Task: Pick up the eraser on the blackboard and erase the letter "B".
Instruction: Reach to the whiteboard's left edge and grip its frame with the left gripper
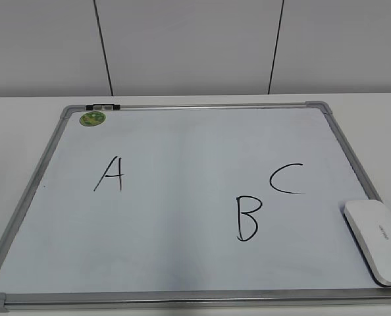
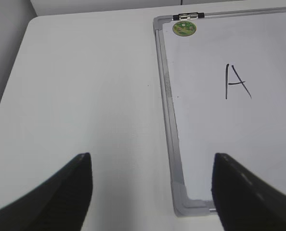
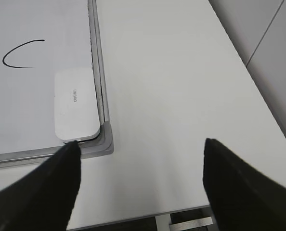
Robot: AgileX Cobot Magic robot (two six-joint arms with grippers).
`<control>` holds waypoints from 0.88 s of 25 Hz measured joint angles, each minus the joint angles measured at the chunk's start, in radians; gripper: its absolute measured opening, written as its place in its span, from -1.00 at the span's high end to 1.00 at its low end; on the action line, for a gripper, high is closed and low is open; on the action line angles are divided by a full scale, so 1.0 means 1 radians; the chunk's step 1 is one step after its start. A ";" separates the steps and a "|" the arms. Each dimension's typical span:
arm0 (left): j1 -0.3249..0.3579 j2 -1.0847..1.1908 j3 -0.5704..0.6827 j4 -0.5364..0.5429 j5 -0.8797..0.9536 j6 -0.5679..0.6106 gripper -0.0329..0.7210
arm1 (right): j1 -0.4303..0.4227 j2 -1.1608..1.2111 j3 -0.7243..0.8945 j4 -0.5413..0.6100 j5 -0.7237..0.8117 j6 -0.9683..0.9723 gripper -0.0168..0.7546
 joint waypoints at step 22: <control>-0.022 1.154 -0.423 -0.045 -0.148 0.000 -0.62 | 0.000 0.000 0.000 0.000 0.000 0.000 -0.57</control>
